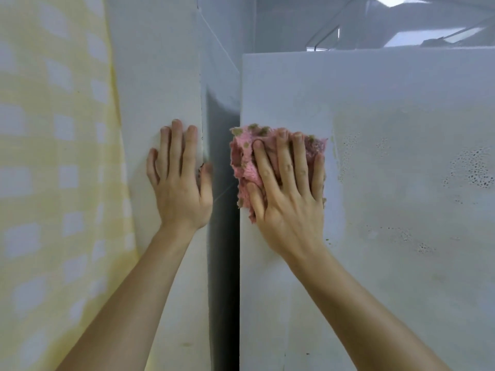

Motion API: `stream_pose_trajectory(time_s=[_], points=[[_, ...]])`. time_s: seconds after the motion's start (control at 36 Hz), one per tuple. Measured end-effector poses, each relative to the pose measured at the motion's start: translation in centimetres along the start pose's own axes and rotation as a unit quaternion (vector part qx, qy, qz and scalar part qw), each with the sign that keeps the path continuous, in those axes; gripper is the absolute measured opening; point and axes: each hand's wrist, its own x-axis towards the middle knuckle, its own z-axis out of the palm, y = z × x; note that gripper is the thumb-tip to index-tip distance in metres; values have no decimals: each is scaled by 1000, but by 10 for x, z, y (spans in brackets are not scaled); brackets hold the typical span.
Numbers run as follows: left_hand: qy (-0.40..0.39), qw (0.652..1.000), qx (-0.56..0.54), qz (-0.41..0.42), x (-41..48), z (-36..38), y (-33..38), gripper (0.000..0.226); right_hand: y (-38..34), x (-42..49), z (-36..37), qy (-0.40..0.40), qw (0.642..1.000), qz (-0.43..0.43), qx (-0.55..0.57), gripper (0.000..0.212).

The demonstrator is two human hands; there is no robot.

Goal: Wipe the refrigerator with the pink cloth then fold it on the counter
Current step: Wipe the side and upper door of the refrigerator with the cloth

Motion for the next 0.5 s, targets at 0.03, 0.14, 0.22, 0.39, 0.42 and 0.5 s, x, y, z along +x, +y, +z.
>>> stream_pose_trajectory(time_s=[0.03,0.14,0.22,0.39,0.42,0.5], points=[[-2,1000,1,-2,0,-1,1,62,-1,5,-1,4,1000,-1,-4,57],[-7,1000,5,2,0,-2,3,60,-1,39,0,25,1000,7,-12,59],[-8,1000,-4,5,0,-3,1,59,5,76,5,55,998,27,9,60],[-1,1000,-11,9,0,-2,0,60,-1,76,6,62,997,34,33,52],[0,1000,-12,12,0,-2,-1,60,-3,64,5,51,998,24,29,52],[4,1000,-18,14,0,-1,-4,62,-4,22,2,15,1000,10,26,52]])
